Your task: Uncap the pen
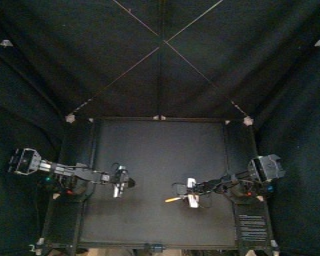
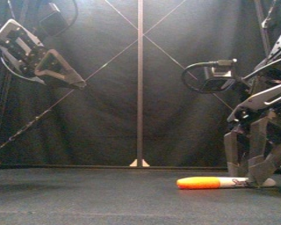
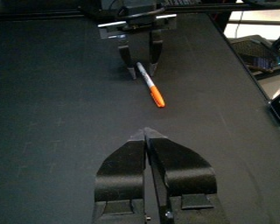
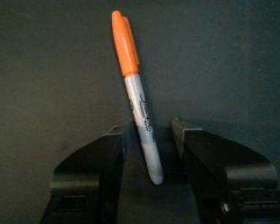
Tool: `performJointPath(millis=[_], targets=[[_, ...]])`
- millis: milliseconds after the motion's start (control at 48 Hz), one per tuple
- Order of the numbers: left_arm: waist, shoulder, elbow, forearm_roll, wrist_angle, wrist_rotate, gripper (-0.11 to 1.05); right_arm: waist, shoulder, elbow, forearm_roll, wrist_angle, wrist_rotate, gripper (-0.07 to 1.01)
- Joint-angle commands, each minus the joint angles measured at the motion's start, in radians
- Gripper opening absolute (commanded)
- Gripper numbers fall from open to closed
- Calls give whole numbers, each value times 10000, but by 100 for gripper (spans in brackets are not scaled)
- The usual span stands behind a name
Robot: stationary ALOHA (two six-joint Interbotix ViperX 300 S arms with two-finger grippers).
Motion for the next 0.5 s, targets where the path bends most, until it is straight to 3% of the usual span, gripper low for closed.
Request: performJointPath(millis=[21, 188, 312, 396, 500], targets=[[31, -15, -261, 0, -107, 15, 40, 92, 46, -61, 0, 46, 15, 71], [46, -15, -291, 0, -138, 0, 40, 123, 92, -92, 0, 31, 0, 53], [92, -15, -445, -31, -307, -15, 41, 61, -123, -337, -169, 31, -46, 49], [322, 0, -614, -77, -583, -31, 41, -153, -307, -583, -460, 31, -46, 49], [598, 92, -844, -215, -966, -15, 41, -782, -537, -982, -997, 46, 0, 49]])
